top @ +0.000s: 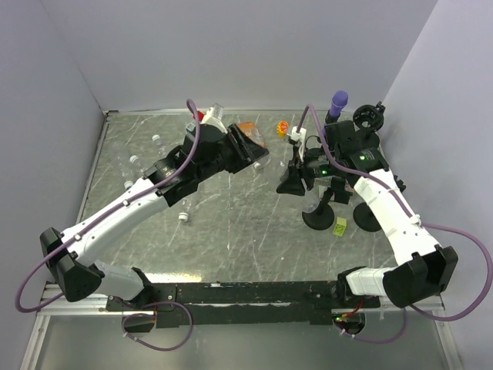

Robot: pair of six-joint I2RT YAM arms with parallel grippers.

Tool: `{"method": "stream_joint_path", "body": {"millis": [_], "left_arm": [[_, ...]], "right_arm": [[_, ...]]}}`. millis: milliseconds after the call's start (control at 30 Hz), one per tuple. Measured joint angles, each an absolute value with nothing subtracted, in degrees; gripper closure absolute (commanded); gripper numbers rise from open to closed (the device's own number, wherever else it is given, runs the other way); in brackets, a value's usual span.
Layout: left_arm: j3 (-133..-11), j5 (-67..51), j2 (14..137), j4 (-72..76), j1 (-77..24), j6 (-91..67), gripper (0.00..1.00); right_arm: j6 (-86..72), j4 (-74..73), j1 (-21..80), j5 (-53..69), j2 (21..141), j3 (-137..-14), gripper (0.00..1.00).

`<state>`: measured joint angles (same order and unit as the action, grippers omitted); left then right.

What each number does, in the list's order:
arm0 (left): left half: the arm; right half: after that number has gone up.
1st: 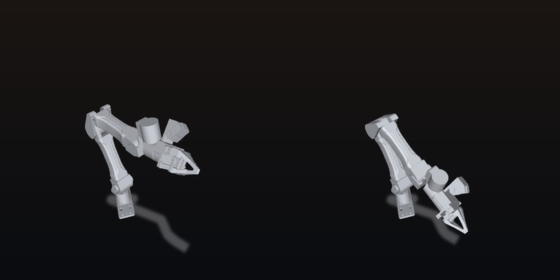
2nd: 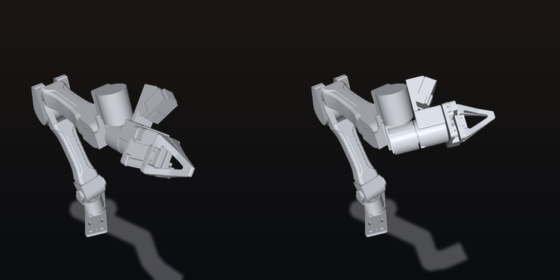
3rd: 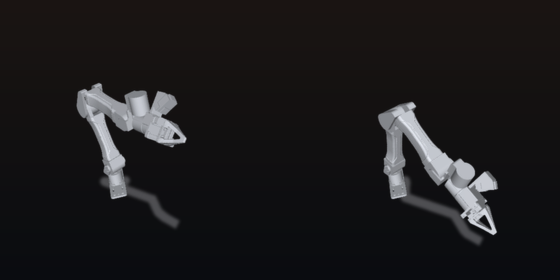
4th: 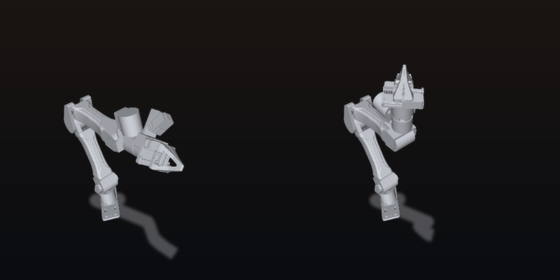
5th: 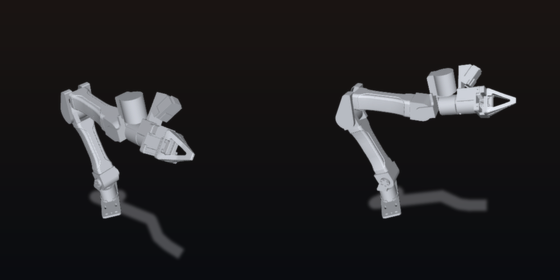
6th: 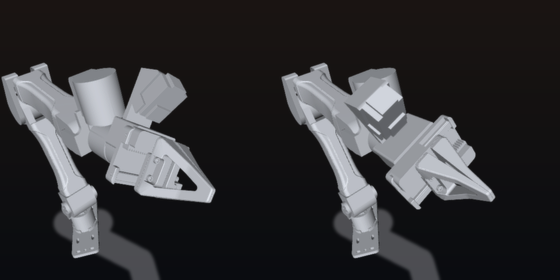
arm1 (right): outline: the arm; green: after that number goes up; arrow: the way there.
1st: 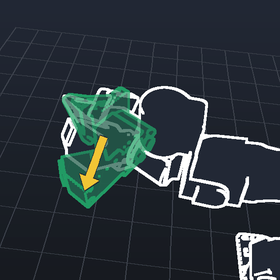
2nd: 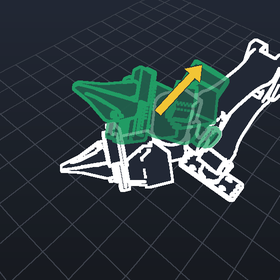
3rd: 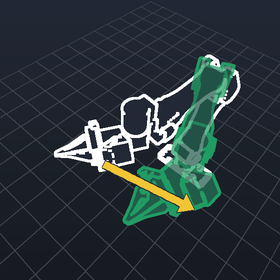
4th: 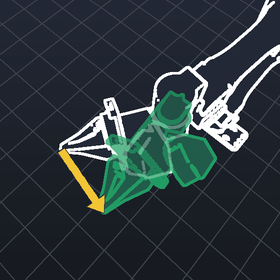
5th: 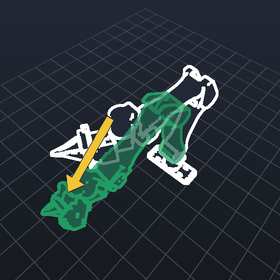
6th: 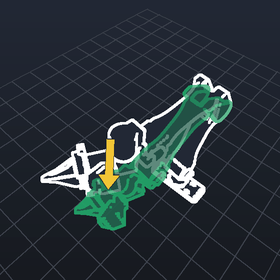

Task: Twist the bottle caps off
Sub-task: Unscrew the bottle cap from the plastic bottle.

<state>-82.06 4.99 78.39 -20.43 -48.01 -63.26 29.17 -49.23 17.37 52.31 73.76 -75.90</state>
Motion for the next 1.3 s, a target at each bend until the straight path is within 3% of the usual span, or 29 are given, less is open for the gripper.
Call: {"method": "stream_joint_path", "body": {"millis": [100,167,433,667,800,1067,1300], "left_arm": [[-78.9,2.6,76.7,-16.9,-47.4,-61.2,0.06],[-75.7,0.3,74.3,-14.8,-46.9,-59.4,0.01],[-66.9,-8.2,62.0,-10.9,-46.0,-42.3,0.03],[-51.5,-27.5,48.6,-0.5,-46.3,-18.8,0.03],[-49.7,-34.2,49.8,2.1,-46.7,-9.7,0.01],[-54.2,-36.6,59.9,2.3,-49.5,-0.9,0.09],[-56.1,-35.7,62.1,3.3,-51.4,0.6,0.26]], "right_arm": [[29.0,-49.2,17.4,53.6,73.7,-75.8,1.0],[29.0,-49.2,17.4,54.5,73.5,-75.7,1.0],[31.9,-49.3,17.4,57.1,68.6,-70.0,1.0],[42.5,-53.6,17.4,61.5,64.2,-64.1,1.0],[47.8,-56.5,17.8,62.9,61.5,-61.4,1.0],[51.4,-58.0,18.5,63.5,61.3,-61.1,1.0],[51.8,-58.2,18.8,63.7,61.3,-60.6,1.0]]}}
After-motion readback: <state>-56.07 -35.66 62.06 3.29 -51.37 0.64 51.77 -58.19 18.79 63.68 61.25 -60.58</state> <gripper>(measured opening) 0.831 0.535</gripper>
